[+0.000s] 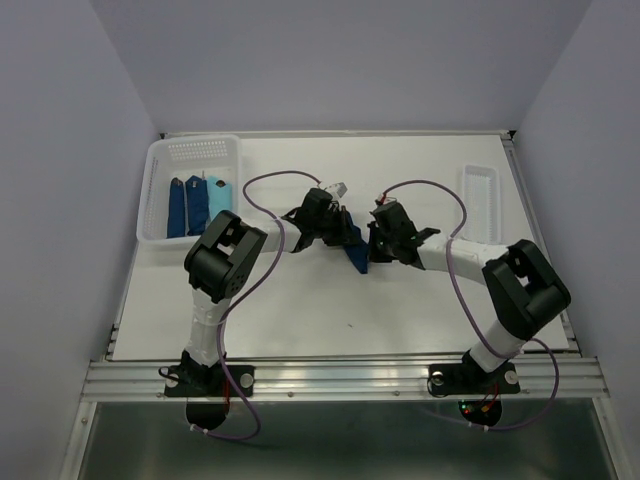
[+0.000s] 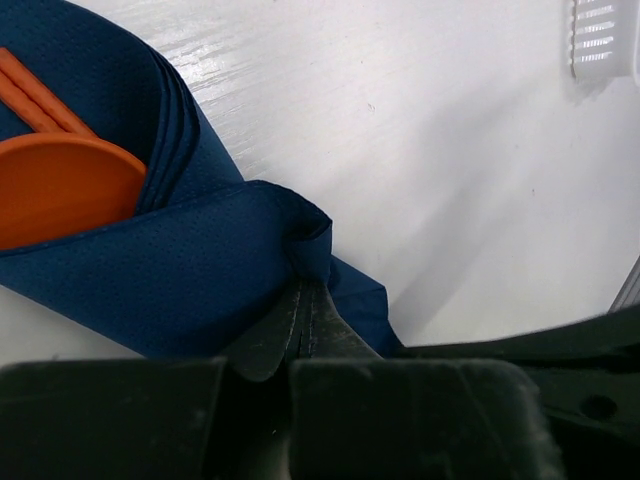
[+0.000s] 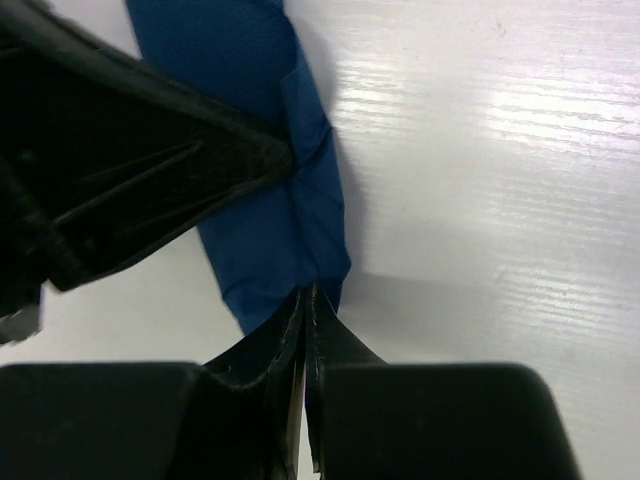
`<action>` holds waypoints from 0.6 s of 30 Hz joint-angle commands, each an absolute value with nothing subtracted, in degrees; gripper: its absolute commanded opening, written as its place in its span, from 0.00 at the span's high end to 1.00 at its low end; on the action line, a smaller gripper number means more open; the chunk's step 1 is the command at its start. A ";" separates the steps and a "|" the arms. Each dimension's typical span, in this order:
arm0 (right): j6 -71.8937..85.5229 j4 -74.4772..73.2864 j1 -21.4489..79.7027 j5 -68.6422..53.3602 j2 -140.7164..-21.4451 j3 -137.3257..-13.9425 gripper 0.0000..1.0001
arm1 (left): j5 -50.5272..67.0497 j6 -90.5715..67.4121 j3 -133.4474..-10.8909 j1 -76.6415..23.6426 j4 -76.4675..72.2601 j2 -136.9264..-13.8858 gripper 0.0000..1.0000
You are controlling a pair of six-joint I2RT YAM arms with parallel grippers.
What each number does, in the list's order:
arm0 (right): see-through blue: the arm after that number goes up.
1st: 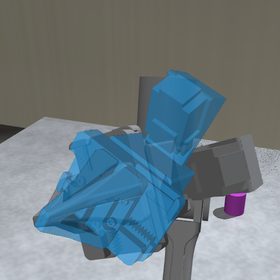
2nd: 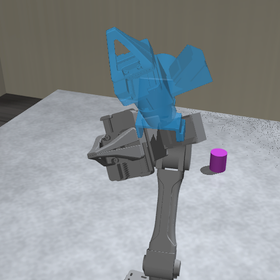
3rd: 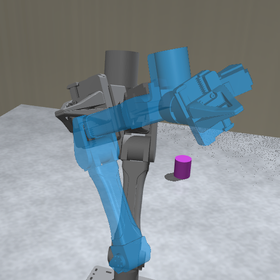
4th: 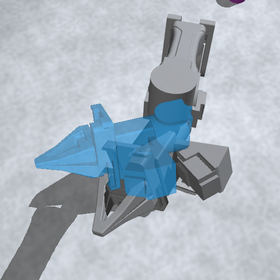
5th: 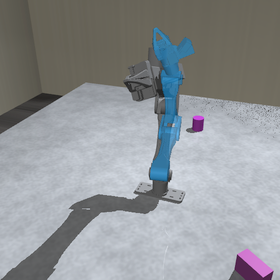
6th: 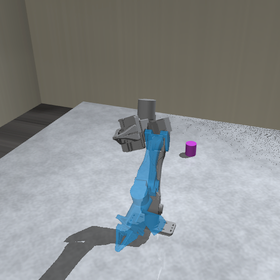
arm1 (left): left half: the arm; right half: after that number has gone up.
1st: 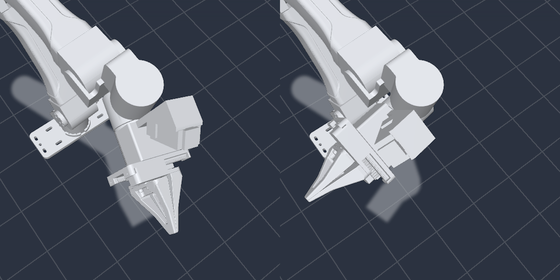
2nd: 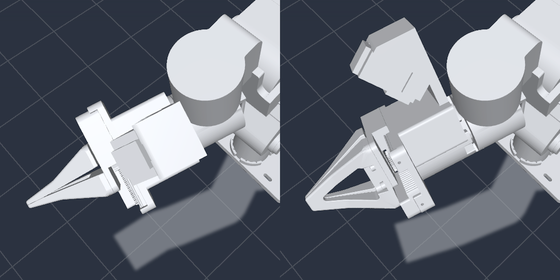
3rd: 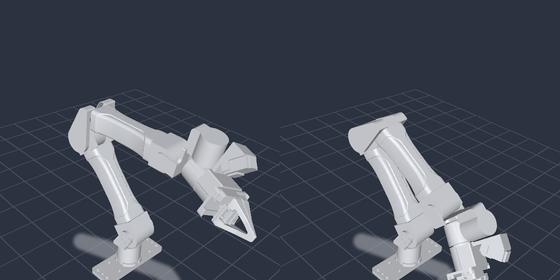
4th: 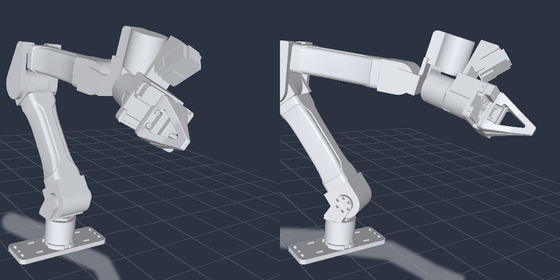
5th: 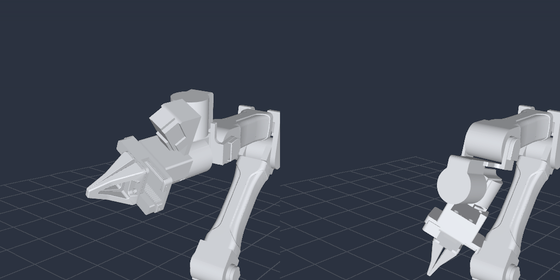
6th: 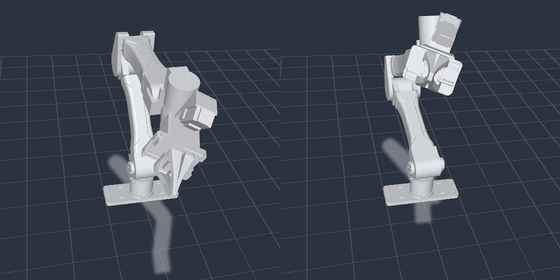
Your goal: Place the utensils on the paper napkin and roll it up
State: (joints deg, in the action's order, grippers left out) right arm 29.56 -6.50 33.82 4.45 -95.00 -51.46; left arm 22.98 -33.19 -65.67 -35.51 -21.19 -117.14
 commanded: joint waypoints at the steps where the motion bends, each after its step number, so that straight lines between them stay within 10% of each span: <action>1: 28.65 -5.54 35.59 3.34 -89.48 -50.63 0.94 | 22.15 -30.67 -65.21 -35.16 -16.96 -115.84 1.00; 18: 29.53 -5.10 36.21 1.94 -93.51 -47.38 0.94 | 22.76 -30.32 -65.48 -35.07 -16.70 -115.84 1.00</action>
State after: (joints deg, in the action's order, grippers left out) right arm 29.41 -6.26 35.73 1.72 -91.83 -48.71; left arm 23.73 -32.60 -65.67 -35.51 -21.06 -117.14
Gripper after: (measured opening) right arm 0.065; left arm 0.037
